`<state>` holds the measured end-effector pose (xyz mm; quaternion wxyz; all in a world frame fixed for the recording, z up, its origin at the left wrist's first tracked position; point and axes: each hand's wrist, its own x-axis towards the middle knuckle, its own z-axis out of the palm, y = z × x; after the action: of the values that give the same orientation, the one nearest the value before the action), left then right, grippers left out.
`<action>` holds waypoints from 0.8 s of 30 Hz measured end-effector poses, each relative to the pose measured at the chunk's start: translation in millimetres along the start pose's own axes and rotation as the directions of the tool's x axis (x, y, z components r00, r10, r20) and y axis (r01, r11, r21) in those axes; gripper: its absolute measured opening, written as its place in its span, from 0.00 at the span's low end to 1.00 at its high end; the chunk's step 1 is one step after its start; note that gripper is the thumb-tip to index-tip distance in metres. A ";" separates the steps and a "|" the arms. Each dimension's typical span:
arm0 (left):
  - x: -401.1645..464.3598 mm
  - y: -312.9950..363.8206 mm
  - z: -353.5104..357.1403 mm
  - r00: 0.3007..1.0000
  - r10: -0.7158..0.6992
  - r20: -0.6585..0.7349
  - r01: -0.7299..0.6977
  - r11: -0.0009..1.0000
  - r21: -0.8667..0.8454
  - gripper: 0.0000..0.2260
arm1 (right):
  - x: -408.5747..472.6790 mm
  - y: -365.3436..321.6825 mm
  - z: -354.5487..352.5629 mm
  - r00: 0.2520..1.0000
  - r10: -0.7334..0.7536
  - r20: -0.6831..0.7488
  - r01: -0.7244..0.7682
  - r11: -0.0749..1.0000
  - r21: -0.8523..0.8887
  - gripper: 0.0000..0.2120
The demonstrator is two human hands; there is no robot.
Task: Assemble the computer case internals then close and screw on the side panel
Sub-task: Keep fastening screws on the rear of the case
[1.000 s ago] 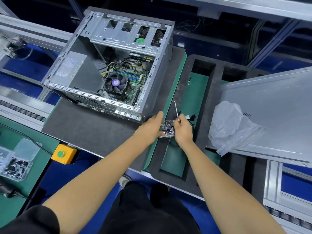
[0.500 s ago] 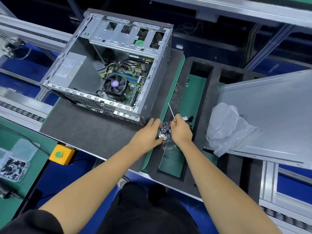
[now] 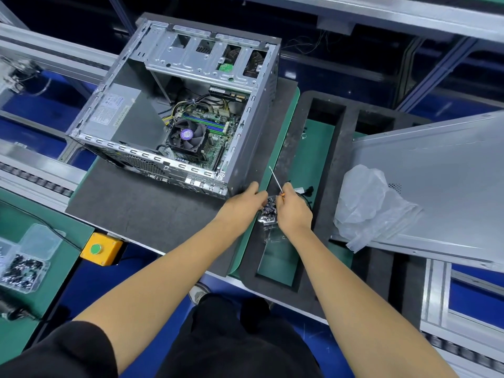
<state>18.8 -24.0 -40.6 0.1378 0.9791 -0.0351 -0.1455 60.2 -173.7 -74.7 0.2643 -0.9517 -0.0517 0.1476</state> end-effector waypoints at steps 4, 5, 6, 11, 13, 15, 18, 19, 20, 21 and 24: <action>1.9 4.2 -1.0 0.999 -0.026 0.026 0.025 0.998 0.058 0.08 | 0.0 -0.2 -0.3 1.000 -0.001 0.003 0.001 1.000 -0.014 0.07; 2.0 5.6 -2.2 0.999 -0.032 0.032 0.029 0.996 0.082 0.08 | -0.1 -0.2 -0.5 1.000 -0.002 0.005 0.002 1.000 -0.014 0.07; 2.3 7.0 -3.5 0.999 -0.036 0.034 0.032 0.993 0.110 0.07 | 0.0 -0.2 -0.7 1.000 -0.003 0.007 0.003 1.000 -0.012 0.07; -5.7 12.6 -5.3 1.000 0.021 -0.022 -0.014 0.958 0.287 0.06 | -0.5 -1.0 -3.0 1.000 -0.002 0.019 0.002 1.000 -0.015 0.07; -14.3 10.0 -7.1 0.996 0.038 -0.081 -0.012 0.951 0.308 0.04 | -1.0 -1.6 -3.8 1.000 0.001 0.023 0.000 1.000 -0.023 0.07; -26.1 0.3 -9.9 0.992 0.058 -0.109 -0.026 0.961 0.275 0.07 | -1.9 -1.9 -4.9 1.000 0.005 0.026 -0.005 1.000 -0.019 0.07; -45.7 -22.1 -10.8 0.995 0.074 -0.071 -0.061 0.984 0.170 0.09 | -1.8 -2.8 -6.0 0.999 0.009 0.031 -0.008 1.000 -0.012 0.07; -51.9 -28.3 -10.4 0.996 0.066 -0.068 -0.056 0.988 0.145 0.08 | -1.5 -3.4 -6.1 0.999 0.011 0.030 -0.011 1.000 -0.009 0.07; -57.4 -32.7 -9.4 0.996 0.042 -0.082 -0.032 0.992 0.121 0.08 | -1.2 -3.7 -6.4 0.999 0.013 0.030 -0.013 1.000 -0.007 0.07; -61.9 -36.1 -8.4 0.994 0.010 -0.105 0.000 0.995 0.098 0.08 | -1.2 -3.7 -6.7 0.999 0.014 0.030 -0.014 1.000 -0.004 0.07; -69.6 -46.0 -6.0 0.983 -0.094 -0.157 0.097 0.995 0.011 0.06 | -1.3 -3.7 -6.8 1.000 0.015 0.026 -0.014 1.000 -0.004 0.07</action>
<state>-44.6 29.3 -28.8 0.1238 0.9893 0.0212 -0.0746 61.0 -174.1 -66.9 0.2606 -0.9506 -0.0485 0.1616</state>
